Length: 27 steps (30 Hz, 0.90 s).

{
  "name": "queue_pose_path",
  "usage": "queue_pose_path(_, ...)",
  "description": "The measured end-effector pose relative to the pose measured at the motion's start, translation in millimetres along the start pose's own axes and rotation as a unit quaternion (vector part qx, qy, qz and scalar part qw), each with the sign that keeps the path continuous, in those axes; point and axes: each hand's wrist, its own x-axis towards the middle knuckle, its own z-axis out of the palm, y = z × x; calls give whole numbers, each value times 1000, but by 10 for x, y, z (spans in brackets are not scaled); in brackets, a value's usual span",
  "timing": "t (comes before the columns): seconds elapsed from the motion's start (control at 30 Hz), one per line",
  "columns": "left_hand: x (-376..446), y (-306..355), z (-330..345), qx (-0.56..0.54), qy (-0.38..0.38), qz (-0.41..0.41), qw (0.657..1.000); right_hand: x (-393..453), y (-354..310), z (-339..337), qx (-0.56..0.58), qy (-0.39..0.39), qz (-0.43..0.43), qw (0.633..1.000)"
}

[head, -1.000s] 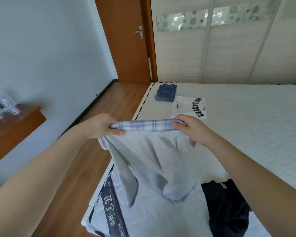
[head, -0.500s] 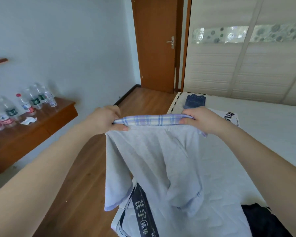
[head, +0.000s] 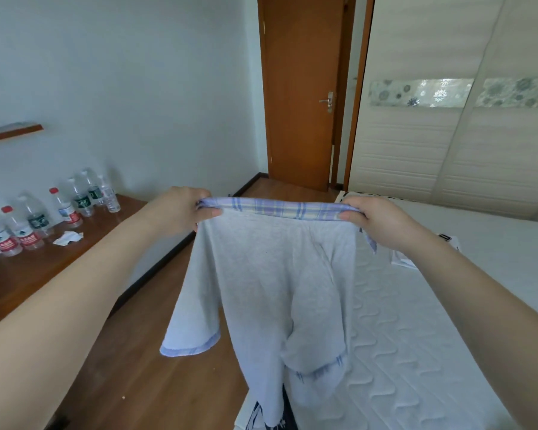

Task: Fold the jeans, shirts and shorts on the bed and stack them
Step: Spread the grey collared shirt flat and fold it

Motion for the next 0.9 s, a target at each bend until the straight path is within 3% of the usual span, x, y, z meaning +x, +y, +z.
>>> queue_pose_path(0.13, 177, 3, -32, -134, 62, -26, 989, 348, 6, -3, 28, 70, -1, 997)
queue_pose_path(0.27, 375, 6, -10, -316, 113, -64, 940, 691, 7, 65, 87, 100, 20, 991)
queue_pose_path(0.4, 589, -95, 57, -400, 136, -73, 903, 948, 20, 172, 112, 97, 37, 988)
queue_pose_path(0.5, 794, -264, 137, -417, 145, -57, 896, 1069, 27, 285, 129, 100, 53, 985)
queue_pose_path(0.6, 1046, -496, 221, -392, 136, -17, 910, 1166, 34, 425, 148, 105, 71, 981)
queue_pose_path(0.9, 1909, -884, 424, -349, 37, 151, 924, 1304, -139, 725, 129, 55, 135, 981)
